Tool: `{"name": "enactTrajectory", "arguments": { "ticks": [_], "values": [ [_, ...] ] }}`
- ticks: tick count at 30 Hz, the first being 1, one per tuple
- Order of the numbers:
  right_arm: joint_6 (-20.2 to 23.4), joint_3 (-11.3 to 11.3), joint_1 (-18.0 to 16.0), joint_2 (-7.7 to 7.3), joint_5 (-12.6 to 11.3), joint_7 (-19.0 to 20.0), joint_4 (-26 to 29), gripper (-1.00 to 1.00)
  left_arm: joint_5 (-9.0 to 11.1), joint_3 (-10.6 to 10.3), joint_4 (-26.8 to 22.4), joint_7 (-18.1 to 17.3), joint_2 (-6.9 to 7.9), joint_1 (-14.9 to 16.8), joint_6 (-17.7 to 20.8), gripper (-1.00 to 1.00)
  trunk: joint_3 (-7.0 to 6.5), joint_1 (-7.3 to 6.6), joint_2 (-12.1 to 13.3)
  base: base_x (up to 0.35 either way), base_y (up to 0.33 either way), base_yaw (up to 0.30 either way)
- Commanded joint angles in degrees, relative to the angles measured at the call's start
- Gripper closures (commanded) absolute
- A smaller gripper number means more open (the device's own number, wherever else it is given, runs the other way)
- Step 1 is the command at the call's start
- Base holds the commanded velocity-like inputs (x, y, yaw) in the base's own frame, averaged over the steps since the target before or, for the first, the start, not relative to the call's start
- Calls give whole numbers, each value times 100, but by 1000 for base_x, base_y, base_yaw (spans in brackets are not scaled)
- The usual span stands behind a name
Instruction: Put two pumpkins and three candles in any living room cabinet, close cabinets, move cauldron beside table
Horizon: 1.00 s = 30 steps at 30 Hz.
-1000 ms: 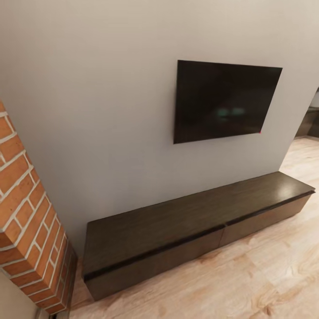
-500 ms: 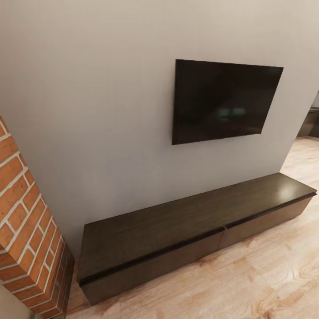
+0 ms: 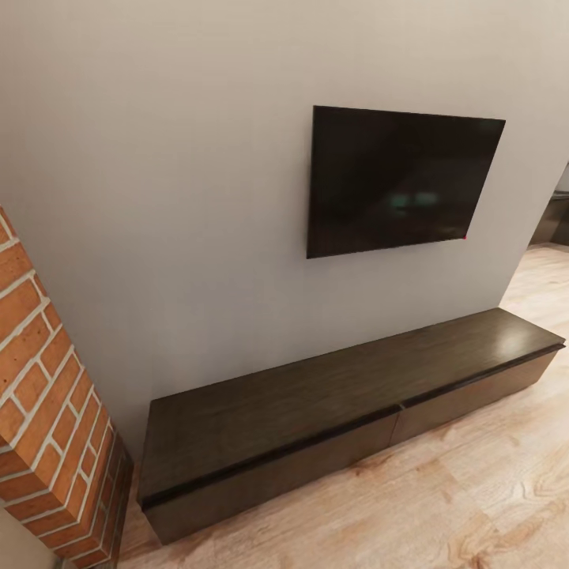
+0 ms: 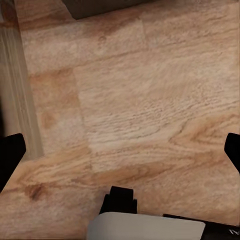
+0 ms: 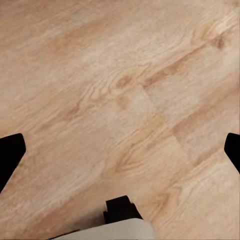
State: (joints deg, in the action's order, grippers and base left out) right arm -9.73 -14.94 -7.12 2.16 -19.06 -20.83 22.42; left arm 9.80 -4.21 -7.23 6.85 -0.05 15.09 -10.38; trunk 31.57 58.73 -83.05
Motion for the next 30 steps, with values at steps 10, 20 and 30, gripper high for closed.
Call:
{"name": "enactTrajectory", "arguments": {
  "ticks": [10,20,30],
  "values": [
    [2182,39,-349,138,-377,811,2052,-100,223,-36,-500,95,-3,164,220,-100,6,0,-3,0,0,0],
    [2882,197,-1395,88,-2017,2187,1617,-100,364,-63,-1356,-345,22,118,179,-100,6,0,-3,0,0,0],
    [3200,906,-2083,82,-2490,3036,1031,-100,386,-78,-4052,-648,17,-1176,244,-100,6,0,-3,0,0,0]
  ]
}}
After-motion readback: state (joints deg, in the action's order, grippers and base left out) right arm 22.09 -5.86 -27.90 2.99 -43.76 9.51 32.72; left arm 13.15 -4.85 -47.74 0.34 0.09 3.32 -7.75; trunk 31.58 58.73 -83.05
